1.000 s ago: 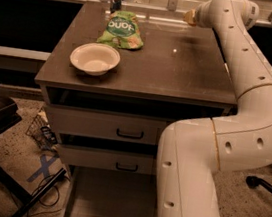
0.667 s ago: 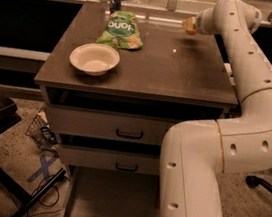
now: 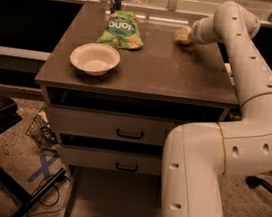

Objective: Pick orange from top drawer and place on counter

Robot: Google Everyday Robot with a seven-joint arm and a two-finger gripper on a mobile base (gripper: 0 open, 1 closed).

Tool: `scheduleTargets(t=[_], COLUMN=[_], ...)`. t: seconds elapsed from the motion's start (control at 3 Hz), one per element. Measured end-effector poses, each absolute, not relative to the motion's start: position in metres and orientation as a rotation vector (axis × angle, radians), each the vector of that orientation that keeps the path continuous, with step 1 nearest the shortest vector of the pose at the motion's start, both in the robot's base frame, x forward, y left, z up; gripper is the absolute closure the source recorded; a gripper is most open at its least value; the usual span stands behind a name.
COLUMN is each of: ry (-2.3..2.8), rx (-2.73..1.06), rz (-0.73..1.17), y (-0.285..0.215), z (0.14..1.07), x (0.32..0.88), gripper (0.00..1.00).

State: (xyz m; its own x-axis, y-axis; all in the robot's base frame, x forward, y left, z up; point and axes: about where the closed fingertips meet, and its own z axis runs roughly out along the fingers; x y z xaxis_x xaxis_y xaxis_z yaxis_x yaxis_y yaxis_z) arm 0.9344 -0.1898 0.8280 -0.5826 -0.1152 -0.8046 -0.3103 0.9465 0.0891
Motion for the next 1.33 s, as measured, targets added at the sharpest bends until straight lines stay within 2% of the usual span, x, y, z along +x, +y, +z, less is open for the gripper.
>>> scheduleTargets(t=[0.33,0.67,1.33], ry=[2.192,2.194,2.198], rx=[-0.299,-0.300,-0.302], rz=[0.275,0.276,0.278], y=[-0.1897,-0.1884,-0.1866], z=[0.8291,0.8274,0.8241], x=[0.9343,0.9344,0.9350], gripper=[0.83,0.52,0.05])
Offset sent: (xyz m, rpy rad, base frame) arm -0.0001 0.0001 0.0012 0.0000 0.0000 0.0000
